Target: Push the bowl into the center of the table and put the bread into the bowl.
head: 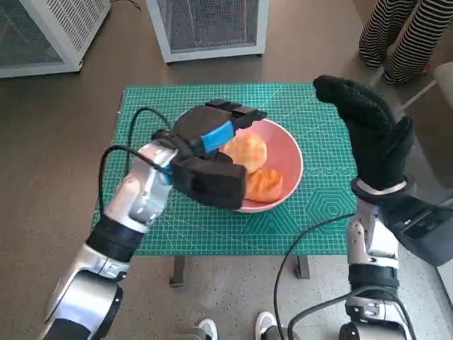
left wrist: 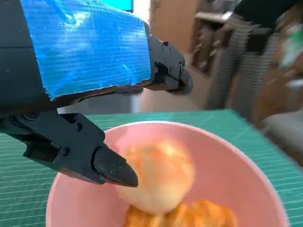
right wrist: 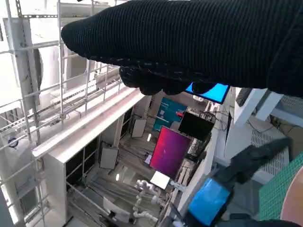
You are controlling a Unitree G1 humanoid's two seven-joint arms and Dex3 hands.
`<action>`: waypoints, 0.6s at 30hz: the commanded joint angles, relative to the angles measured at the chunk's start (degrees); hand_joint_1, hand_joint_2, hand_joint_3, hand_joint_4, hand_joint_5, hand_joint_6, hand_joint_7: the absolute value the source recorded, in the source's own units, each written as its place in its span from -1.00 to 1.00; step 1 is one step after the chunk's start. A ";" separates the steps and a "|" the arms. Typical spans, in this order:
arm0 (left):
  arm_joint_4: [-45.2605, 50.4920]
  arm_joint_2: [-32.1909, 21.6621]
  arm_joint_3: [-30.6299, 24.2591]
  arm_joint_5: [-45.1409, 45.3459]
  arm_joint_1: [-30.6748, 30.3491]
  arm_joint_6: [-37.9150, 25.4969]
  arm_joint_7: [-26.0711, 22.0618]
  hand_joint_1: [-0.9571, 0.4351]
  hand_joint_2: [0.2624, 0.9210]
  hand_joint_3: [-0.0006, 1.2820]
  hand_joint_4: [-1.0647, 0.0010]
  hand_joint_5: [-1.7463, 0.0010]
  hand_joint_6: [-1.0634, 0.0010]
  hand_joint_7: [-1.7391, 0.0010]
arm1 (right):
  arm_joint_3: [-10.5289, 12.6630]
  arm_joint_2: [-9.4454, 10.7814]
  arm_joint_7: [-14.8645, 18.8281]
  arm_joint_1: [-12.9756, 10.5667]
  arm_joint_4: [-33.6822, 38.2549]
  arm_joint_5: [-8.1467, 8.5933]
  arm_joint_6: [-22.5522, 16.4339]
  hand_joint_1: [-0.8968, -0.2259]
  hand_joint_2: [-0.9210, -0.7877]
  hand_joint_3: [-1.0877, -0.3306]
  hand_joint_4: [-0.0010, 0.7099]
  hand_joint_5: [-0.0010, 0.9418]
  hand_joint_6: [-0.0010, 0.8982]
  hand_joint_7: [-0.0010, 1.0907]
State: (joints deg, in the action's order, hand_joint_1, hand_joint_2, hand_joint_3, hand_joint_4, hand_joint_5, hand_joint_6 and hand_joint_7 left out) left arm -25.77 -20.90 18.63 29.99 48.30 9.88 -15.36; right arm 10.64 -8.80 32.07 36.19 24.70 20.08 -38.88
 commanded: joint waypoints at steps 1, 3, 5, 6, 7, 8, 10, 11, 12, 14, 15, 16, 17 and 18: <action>-1.23 -0.05 -5.90 -9.27 -1.96 5.55 -0.53 -0.05 0.81 -0.96 0.98 1.00 0.77 1.00 | -0.47 0.17 -0.35 -1.11 0.11 -0.12 0.86 -0.14 -1.00 0.12 -0.36 -0.99 -0.99 0.05; -1.88 0.35 -8.27 -13.96 -2.42 7.27 -2.22 -0.07 0.86 -0.95 0.99 1.00 0.82 1.00 | -0.55 0.13 -0.44 -1.01 0.12 -0.23 0.87 -0.13 -1.00 0.12 -0.36 -0.99 -0.99 0.05; -2.71 0.64 -10.45 -18.50 -2.55 8.91 -4.10 -0.11 0.92 -0.94 1.00 1.00 0.83 1.00 | -0.59 0.05 -0.52 -0.83 0.30 -0.34 0.81 -0.13 -1.00 0.12 -0.36 -0.99 -0.99 0.05; -3.09 0.73 -11.24 -20.25 -2.54 9.52 -4.92 -0.13 0.95 -0.92 1.00 1.00 0.83 0.99 | -0.61 0.02 -0.55 -0.75 0.40 -0.38 0.78 -0.13 -1.00 0.11 -0.36 -0.99 -1.00 0.06; -3.14 0.84 -12.30 -22.41 -2.61 9.77 -5.92 -0.13 0.96 -0.91 1.00 1.00 0.82 0.99 | -0.66 0.00 -0.62 -0.66 0.42 -0.45 0.79 -0.12 -1.00 0.11 -0.36 -0.99 -1.00 0.06; -3.24 0.90 -13.02 -23.93 -2.65 9.99 -6.66 -0.15 0.97 -0.89 1.00 1.00 0.81 0.99 | -0.69 -0.01 -0.68 -0.61 0.43 -0.51 0.80 -0.12 -1.00 0.11 -0.36 -0.99 -1.00 0.06; -1.97 1.21 -15.12 -27.90 -3.20 9.35 -8.26 -0.17 0.99 -0.84 1.00 1.00 0.80 0.98 | -0.81 -0.02 -0.86 -0.43 0.37 -0.66 0.91 -0.11 -1.00 0.10 -0.35 -0.99 -1.00 0.06; -0.85 1.47 -16.16 -29.87 -3.53 8.49 -8.87 -0.18 0.99 -0.82 0.99 1.00 0.79 0.98 | -0.88 -0.04 -0.95 -0.39 0.16 -0.69 1.07 -0.11 -1.00 0.10 -0.35 -0.99 -1.00 0.06; -0.09 1.65 -16.85 -31.20 -3.75 7.88 -9.32 -0.19 0.99 -0.79 0.97 0.99 0.77 0.97 | -0.93 -0.07 -1.02 -0.37 0.01 -0.70 1.17 -0.10 -1.00 0.10 -0.35 -0.99 -1.00 0.06; 2.55 2.30 -18.51 -34.45 -4.46 6.08 -9.75 -0.20 1.00 -0.74 0.93 0.98 0.75 0.96 | -1.03 -0.13 -1.01 -0.30 -0.30 -0.55 1.47 -0.11 -1.00 0.10 -0.35 -0.99 -1.00 0.06; 4.07 2.66 -19.28 -35.82 -4.89 5.34 -9.57 -0.20 1.00 -0.73 0.92 0.98 0.74 0.96 | -1.05 -0.18 -0.97 -0.21 -0.34 -0.45 1.57 -0.11 -1.00 0.10 -0.35 -0.99 -1.00 0.06; 5.17 2.91 -19.78 -36.69 -5.19 4.76 -9.43 -0.19 1.00 -0.68 0.89 0.97 0.73 0.95 | -1.05 -0.23 -0.93 -0.14 -0.33 -0.36 1.65 -0.11 -1.00 0.10 -0.35 -0.99 -1.00 0.06; 6.45 3.18 -20.36 -37.53 -5.59 4.38 -9.01 -0.19 1.00 -0.65 0.87 0.96 0.72 0.95 | -1.08 -0.26 -0.96 -0.03 -0.41 -0.34 1.76 -0.12 -1.00 0.10 -0.35 -0.99 -1.00 0.06; 7.38 3.37 -20.75 -38.08 -5.89 4.03 -8.72 -0.19 1.00 -0.61 0.85 0.96 0.71 0.94 | -1.08 -0.30 -0.98 0.04 -0.45 -0.32 1.84 -0.12 -1.00 0.09 -0.35 -0.99 -1.00 0.06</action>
State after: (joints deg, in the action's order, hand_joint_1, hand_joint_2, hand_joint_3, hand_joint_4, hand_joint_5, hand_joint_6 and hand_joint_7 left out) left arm -22.23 -18.69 -0.36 -5.36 43.42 15.33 -24.40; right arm 9.81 -8.84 31.42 36.28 24.36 19.96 -38.11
